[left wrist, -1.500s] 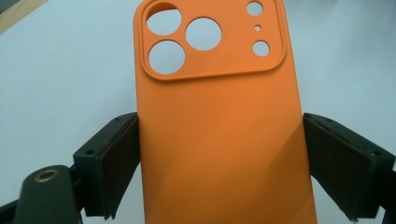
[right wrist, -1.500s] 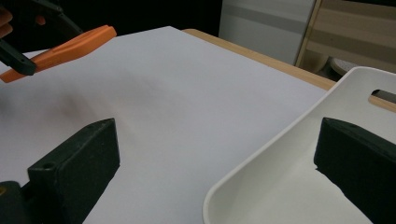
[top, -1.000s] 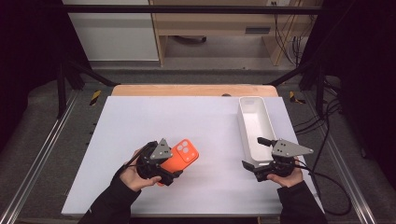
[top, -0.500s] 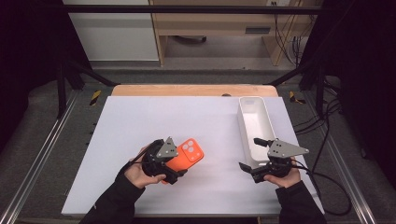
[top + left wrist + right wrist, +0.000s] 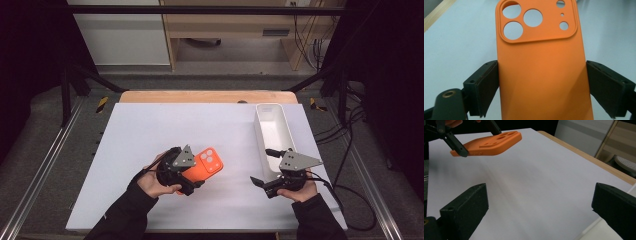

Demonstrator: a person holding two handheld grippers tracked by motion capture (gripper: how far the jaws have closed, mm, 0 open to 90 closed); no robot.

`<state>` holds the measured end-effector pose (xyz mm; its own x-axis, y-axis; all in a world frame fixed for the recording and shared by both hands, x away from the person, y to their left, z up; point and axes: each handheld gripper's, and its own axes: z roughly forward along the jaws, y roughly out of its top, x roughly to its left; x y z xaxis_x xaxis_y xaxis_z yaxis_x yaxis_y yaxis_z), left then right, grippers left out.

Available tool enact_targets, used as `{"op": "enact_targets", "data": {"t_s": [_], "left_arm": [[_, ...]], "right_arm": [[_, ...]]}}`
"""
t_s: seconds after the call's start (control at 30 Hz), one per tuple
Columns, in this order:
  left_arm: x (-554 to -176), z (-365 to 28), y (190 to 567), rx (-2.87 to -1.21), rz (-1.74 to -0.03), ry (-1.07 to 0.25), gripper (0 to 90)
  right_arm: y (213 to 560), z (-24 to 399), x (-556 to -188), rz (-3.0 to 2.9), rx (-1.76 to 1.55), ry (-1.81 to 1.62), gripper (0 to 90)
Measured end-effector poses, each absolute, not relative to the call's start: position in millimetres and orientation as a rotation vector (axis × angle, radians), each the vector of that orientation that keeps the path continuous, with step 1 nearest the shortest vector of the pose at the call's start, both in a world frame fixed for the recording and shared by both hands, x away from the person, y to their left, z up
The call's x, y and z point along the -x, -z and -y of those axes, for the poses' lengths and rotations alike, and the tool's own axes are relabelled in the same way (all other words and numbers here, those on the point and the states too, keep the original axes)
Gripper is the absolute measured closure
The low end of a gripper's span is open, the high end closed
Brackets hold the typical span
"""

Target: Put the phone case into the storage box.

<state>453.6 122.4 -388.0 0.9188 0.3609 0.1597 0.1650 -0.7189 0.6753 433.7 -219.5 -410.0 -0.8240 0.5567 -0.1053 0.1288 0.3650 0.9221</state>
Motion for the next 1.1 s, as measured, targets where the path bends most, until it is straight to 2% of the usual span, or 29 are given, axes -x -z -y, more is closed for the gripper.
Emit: {"op": "enact_targets", "data": {"t_s": [1.1], "left_arm": [[-457.0, -95.5, 389.1, -2.454, -0.19, -0.353, 13.4]], "right_arm": [[409.3, 185.0, -423.8, -2.35, -0.402, -1.321, 1.8]]}}
